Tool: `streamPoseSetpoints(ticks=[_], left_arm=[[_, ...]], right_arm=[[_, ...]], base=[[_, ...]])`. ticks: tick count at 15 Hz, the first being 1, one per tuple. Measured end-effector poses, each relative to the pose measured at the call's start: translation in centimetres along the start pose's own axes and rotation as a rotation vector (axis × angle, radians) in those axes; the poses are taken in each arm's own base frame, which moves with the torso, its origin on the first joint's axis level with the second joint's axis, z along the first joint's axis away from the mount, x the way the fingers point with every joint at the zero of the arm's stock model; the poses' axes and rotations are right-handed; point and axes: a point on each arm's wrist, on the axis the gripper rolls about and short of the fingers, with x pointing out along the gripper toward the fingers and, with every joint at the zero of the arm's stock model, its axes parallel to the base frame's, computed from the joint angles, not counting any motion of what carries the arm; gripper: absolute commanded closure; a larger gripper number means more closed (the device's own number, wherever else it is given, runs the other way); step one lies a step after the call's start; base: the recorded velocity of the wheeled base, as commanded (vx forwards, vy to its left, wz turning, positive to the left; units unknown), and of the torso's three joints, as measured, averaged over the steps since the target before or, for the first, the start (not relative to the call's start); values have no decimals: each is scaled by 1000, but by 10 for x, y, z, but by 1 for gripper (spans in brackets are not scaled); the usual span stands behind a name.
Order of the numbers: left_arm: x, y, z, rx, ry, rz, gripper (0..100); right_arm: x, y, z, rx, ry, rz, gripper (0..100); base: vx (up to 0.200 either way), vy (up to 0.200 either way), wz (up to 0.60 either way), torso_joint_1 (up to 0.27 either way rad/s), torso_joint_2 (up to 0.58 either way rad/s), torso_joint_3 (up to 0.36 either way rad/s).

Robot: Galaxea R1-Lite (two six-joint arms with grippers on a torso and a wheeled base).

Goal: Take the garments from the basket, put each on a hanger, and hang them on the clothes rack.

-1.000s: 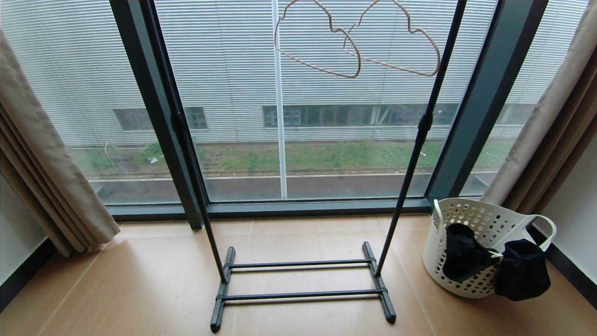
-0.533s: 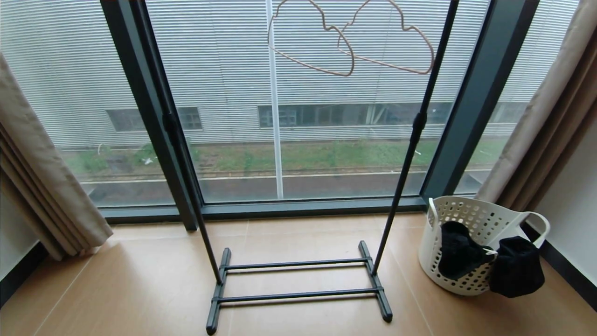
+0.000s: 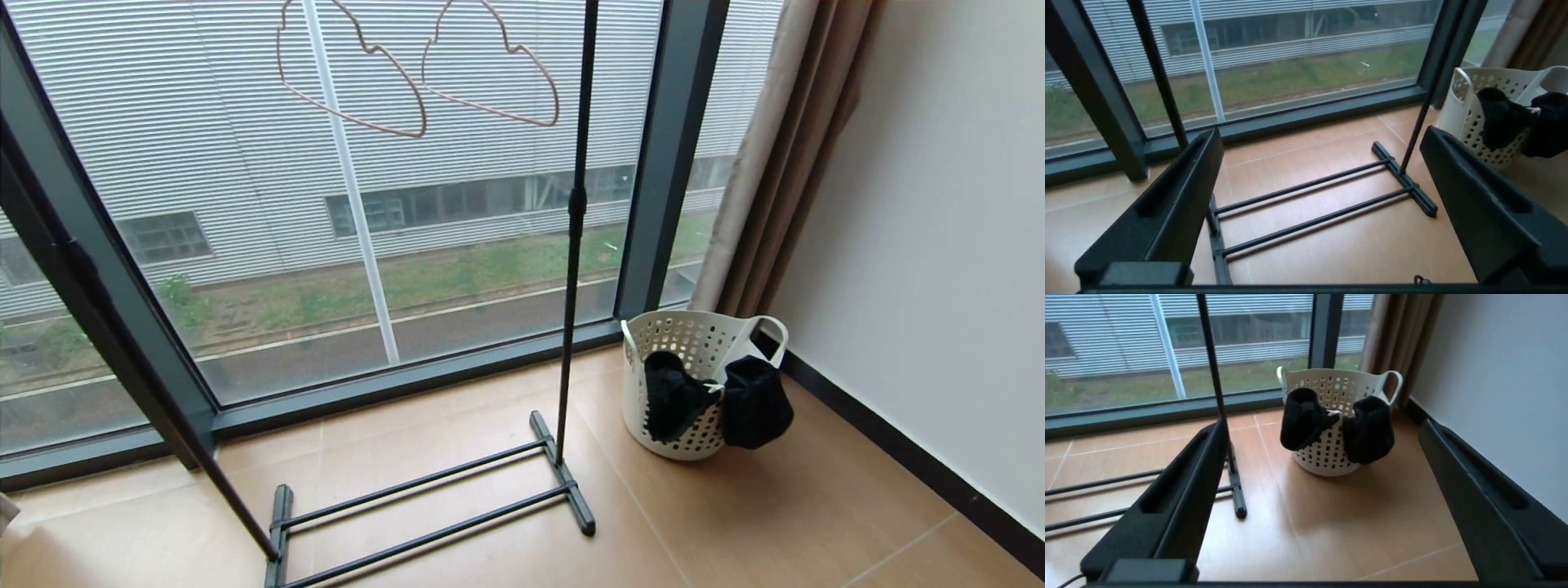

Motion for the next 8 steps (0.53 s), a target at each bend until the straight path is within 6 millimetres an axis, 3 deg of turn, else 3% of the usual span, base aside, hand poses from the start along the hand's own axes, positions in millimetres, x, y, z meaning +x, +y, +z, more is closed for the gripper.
streamPoseSetpoints(ticks=[8], left_arm=[[0, 0, 0, 0, 0, 1, 0]], right_arm=[[0, 0, 0, 0, 0, 0, 0]], base=[[0, -200, 0, 2, 4, 4]])
